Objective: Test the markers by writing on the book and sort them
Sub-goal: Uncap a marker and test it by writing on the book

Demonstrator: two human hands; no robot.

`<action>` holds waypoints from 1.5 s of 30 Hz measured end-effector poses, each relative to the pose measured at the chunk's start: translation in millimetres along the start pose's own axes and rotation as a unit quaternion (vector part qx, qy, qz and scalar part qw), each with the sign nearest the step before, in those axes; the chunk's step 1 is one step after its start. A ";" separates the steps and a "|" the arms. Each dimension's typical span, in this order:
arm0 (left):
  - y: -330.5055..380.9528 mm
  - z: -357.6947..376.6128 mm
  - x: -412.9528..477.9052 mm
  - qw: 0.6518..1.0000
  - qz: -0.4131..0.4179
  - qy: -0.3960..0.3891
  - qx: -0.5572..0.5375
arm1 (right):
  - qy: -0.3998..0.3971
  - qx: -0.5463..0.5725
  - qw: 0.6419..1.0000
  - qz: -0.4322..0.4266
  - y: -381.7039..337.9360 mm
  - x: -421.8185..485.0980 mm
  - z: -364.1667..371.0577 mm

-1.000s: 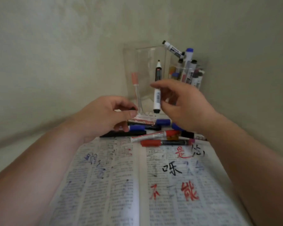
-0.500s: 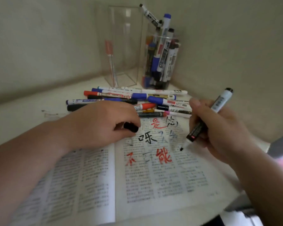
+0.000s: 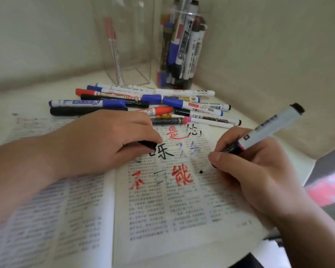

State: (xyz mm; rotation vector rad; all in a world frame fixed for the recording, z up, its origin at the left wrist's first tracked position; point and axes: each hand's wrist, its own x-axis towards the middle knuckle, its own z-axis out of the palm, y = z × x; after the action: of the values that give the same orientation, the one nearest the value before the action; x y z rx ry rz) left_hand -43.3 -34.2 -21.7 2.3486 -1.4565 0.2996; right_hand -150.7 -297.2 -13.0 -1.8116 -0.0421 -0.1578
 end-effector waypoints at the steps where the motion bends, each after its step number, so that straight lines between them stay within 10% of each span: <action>1: -1.0 0.4 0.2 1.000 0.001 -0.001 -0.001 | -0.001 -0.021 1.000 -0.008 0.2 1.2 1.7; 45: -3.3 4.1 2.4 0.999 -0.042 -0.020 -0.023 | -0.056 -0.070 0.993 -0.074 5.6 5.3 -4.1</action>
State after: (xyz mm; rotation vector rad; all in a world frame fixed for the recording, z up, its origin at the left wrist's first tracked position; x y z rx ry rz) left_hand -39.3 -36.5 -25.2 2.3834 -1.3628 0.1966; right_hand -145.1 -302.8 -16.7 -1.9560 -0.2501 -0.1683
